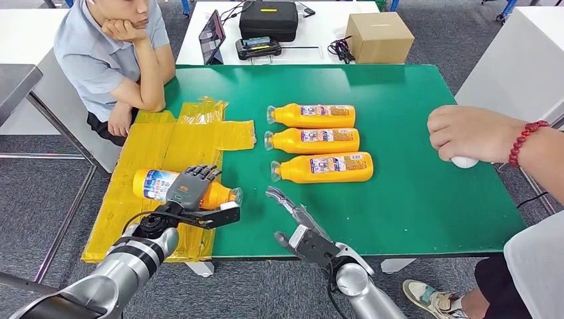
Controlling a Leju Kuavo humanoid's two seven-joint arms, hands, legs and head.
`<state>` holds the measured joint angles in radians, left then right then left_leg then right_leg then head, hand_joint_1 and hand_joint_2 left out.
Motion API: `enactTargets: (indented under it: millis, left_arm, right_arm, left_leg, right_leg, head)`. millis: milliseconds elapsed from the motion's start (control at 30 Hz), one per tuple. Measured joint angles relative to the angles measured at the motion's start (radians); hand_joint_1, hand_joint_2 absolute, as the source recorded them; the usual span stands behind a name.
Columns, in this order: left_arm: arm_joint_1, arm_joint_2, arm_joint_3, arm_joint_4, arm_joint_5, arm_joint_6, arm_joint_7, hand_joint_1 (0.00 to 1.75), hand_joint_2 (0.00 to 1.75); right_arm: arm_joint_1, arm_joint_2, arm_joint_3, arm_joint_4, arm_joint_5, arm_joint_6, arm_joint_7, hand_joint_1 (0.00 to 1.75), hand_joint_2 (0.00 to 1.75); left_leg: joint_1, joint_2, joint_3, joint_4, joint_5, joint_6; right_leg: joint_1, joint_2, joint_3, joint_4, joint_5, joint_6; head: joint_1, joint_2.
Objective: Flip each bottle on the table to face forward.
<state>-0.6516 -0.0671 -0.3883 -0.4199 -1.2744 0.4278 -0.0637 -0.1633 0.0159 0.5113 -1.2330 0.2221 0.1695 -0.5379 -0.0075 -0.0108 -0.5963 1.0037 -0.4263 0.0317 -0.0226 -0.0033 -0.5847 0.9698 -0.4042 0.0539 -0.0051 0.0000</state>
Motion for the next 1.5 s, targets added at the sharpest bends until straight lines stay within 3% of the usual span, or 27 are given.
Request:
enactTargets:
  millis: [233,633,1133,1500]
  left_arm:
    - [-0.021,-0.003,0.013,0.034,0.008,-0.023,0.017,0.00,1.75]
    - [-0.057,-0.031,0.044,0.046,0.059,-0.156,0.018,0.00,1.75]
    - [-0.058,-0.062,0.056,0.045,0.049,-0.116,0.000,0.00,1.75]
    - [-0.016,-0.101,0.032,-0.013,0.104,0.009,-0.085,0.00,1.75]
  right_arm:
    - [-0.002,0.002,0.006,0.008,0.000,0.001,0.000,0.00,1.75]
    - [-0.007,0.010,0.006,0.012,0.008,0.001,0.006,0.00,1.75]
    - [-0.013,0.016,0.006,0.023,0.020,0.001,0.009,0.00,1.75]
    - [-0.004,0.016,0.006,0.028,0.033,-0.017,0.008,0.00,1.75]
  left_leg:
    - [0.001,0.001,0.003,0.000,0.001,-0.001]
    - [0.001,0.001,0.003,0.000,0.001,-0.001]
    - [0.001,-0.001,0.002,0.000,0.001,-0.001]
    - [0.001,-0.001,-0.003,0.001,0.001,-0.001]
  right_leg:
    - [0.002,0.000,0.002,0.000,0.000,0.000]
    - [0.001,0.000,0.003,0.000,0.000,0.000]
    - [0.001,0.000,0.003,0.000,0.000,0.000]
    - [0.001,0.000,-0.002,0.000,0.000,0.000]
  head:
    - [0.000,0.000]
    - [0.000,0.000]
    - [0.000,0.000]
    - [0.000,0.000]
